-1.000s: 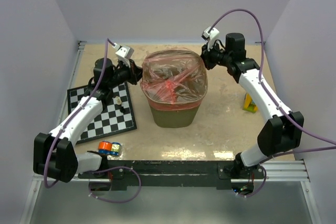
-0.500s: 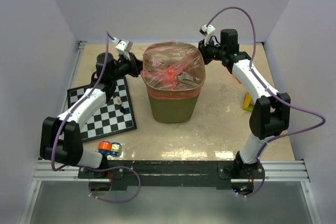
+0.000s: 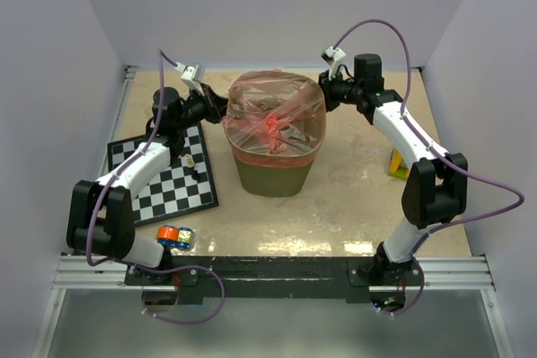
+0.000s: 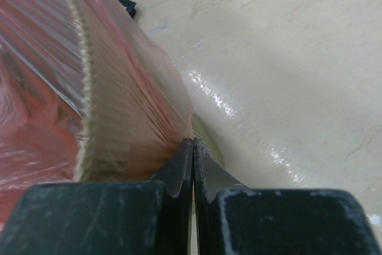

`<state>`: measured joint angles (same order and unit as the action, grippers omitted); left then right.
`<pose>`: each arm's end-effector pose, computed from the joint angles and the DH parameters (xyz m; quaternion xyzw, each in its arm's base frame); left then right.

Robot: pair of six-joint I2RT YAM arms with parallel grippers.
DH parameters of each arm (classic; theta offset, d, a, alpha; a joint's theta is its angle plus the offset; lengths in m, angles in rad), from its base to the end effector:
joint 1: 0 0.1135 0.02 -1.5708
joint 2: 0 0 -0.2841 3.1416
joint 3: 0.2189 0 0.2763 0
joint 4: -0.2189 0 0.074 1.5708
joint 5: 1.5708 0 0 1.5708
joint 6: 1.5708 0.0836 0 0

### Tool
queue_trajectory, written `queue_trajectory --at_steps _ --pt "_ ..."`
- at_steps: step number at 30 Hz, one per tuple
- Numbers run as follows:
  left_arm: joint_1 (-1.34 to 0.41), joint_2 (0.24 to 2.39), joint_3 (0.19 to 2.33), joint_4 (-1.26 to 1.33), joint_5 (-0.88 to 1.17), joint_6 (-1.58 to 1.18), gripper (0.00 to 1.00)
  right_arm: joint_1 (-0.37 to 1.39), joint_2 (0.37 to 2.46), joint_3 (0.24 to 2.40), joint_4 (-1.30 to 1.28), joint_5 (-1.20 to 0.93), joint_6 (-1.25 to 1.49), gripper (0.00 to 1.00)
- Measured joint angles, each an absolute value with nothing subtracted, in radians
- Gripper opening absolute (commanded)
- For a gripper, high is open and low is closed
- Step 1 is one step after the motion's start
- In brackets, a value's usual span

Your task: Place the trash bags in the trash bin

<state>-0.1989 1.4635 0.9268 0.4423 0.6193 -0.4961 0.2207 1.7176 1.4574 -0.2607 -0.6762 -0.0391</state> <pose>0.3761 -0.1253 0.2962 0.0985 0.7271 -0.4302 0.5259 0.4358 0.1514 0.3139 -0.2706 0.7880 0.3287 0.4448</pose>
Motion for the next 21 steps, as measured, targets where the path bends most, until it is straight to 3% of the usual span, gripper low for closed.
queue_trajectory --at_steps 10,21 --pt "-0.217 1.505 0.918 0.502 0.582 -0.541 0.00 0.205 1.663 1.306 -0.125 -0.699 0.088 0.00" --pt "-0.243 1.520 0.905 0.489 0.507 -0.527 0.00 0.202 1.660 1.284 -0.108 -0.709 0.158 0.00"
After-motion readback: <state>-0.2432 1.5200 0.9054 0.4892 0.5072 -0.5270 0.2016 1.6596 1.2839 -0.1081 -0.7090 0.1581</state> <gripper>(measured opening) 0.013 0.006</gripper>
